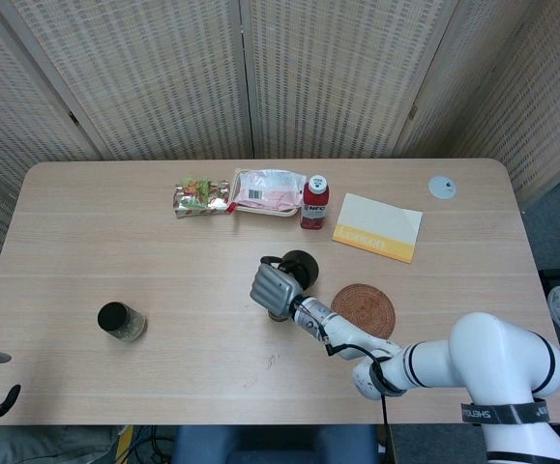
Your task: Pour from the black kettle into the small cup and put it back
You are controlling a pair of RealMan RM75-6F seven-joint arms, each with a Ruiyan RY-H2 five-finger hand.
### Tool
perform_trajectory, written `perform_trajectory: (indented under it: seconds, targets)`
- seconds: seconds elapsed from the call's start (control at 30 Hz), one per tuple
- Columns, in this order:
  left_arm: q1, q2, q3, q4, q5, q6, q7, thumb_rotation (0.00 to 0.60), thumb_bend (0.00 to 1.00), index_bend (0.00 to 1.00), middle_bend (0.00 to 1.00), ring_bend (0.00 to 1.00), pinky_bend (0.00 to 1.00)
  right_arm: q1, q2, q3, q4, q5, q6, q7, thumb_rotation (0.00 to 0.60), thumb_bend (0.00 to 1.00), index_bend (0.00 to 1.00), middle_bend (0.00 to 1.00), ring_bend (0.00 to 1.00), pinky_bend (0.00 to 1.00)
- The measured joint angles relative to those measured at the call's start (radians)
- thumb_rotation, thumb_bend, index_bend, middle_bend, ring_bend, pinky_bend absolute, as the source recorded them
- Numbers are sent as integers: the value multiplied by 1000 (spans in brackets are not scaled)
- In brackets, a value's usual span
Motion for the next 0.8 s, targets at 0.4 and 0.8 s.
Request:
perform_trajectory:
  seconds: [0.4,0.8]
  targets:
    - [0,9,2,-17,7,2,13,600,250,392,101,175,33,-38,20,16,-12,-11,12,103,448,698,1000,1000,952,439]
    - [-9,25,3,-52,22,-2,48,600,250,393,102,175,33,-127,76,57,-44,-54,16,357,450,687,1000,1000,952,439]
